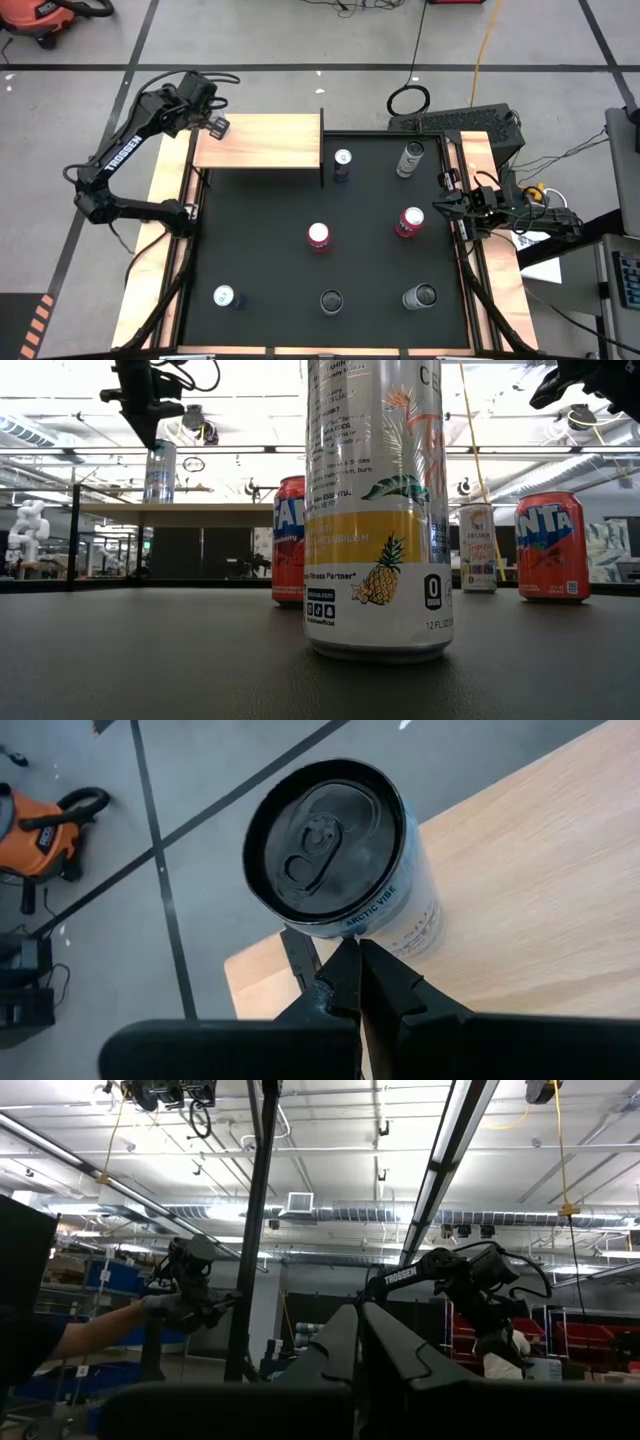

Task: Place canned beverage on shelf
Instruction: Put the left white-blue soda can on the shelf, then put the top blue soda can on the shelf

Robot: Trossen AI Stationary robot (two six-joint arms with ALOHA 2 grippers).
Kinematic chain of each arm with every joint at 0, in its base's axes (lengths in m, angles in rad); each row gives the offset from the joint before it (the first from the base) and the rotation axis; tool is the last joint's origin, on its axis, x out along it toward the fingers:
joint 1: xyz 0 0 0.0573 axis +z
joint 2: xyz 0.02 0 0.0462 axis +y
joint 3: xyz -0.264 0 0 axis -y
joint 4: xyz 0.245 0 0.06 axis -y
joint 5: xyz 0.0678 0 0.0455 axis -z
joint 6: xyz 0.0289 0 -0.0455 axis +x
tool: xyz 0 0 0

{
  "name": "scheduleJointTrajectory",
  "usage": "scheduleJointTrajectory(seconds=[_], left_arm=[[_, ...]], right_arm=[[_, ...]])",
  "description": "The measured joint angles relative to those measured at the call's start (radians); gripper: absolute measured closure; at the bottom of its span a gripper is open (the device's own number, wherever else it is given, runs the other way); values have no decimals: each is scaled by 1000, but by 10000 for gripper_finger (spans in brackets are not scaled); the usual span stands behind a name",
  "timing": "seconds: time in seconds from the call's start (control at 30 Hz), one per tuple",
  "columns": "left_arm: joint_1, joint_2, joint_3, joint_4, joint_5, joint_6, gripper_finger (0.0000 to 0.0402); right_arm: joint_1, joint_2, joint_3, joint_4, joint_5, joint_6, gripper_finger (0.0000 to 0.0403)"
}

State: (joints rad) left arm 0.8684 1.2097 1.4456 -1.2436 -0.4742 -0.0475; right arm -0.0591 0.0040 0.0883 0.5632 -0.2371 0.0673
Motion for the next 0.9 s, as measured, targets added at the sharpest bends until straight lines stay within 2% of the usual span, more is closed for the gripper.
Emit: scheduleJointTrajectory(seconds=[0.2, 0.43, 0.57, 0.77, 0.9], left_arm=[[0, -48, 0, -24, 7, 0, 401], [0, -136, 0, -23, 89, 0, 401], [0, -186, 0, -23, 214, 0, 401], [-8, -247, 0, -14, 507, 0, 401], [-29, -273, 0, 44, 612, 1, 401]], right_arm=[[0, 0, 0, 1, 0, 0, 403], [0, 0, 0, 1, 0, 0, 403], [0, 0, 0, 1, 0, 0, 403], [0, 0, 0, 2, 0, 0, 403], [0, 0, 0, 1, 0, 0, 403]])
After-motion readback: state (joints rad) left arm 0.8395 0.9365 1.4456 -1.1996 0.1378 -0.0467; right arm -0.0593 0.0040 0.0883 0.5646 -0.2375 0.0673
